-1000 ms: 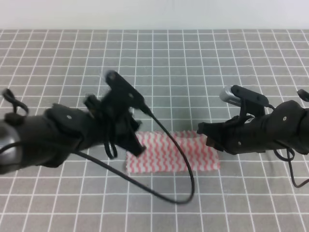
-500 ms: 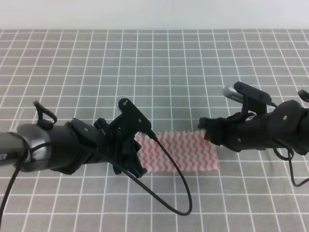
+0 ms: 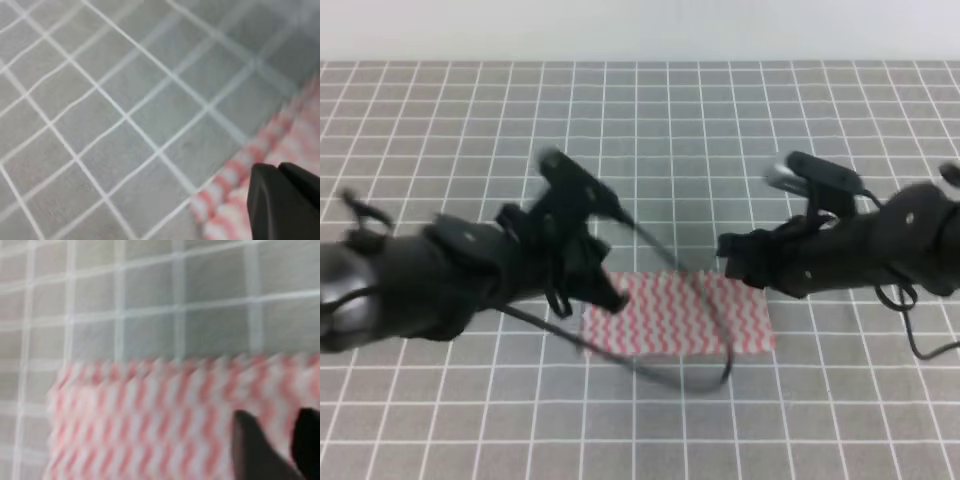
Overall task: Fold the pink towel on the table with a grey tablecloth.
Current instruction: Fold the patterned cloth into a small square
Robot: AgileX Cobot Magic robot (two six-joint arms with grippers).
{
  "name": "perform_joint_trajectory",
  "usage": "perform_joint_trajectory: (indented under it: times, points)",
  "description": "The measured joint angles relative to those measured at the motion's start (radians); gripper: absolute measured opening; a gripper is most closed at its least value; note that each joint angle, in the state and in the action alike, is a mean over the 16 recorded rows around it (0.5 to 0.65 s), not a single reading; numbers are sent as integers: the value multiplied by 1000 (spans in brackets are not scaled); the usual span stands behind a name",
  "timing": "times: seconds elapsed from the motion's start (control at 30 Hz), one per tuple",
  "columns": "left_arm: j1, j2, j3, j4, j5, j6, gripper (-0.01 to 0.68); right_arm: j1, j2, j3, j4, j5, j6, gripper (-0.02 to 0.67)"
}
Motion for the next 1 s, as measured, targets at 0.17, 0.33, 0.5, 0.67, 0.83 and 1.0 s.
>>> perform_joint_trajectory:
  times: [0.17, 0.33, 0.5, 0.67, 0.83, 1.0]
  points:
    - [43, -72, 1, 4, 112, -152, -2, 0, -23, -47, -96, 141, 21, 80]
    - [89, -88, 6, 83, 248, -330, -2, 0, -70, -79, -226, 251, 94, 1]
    - [118, -45, 6, 204, 334, -461, -2, 0, -121, -86, -327, 287, 173, -14]
    - [125, 23, 5, 281, 382, -529, -2, 0, -157, -85, -375, 300, 216, -15]
    - [125, 76, -2, 311, 399, -537, -2, 0, -167, -85, -380, 300, 222, -15]
    - [125, 90, -37, 338, 430, -540, -2, 0, -166, -85, -385, 302, 227, -15]
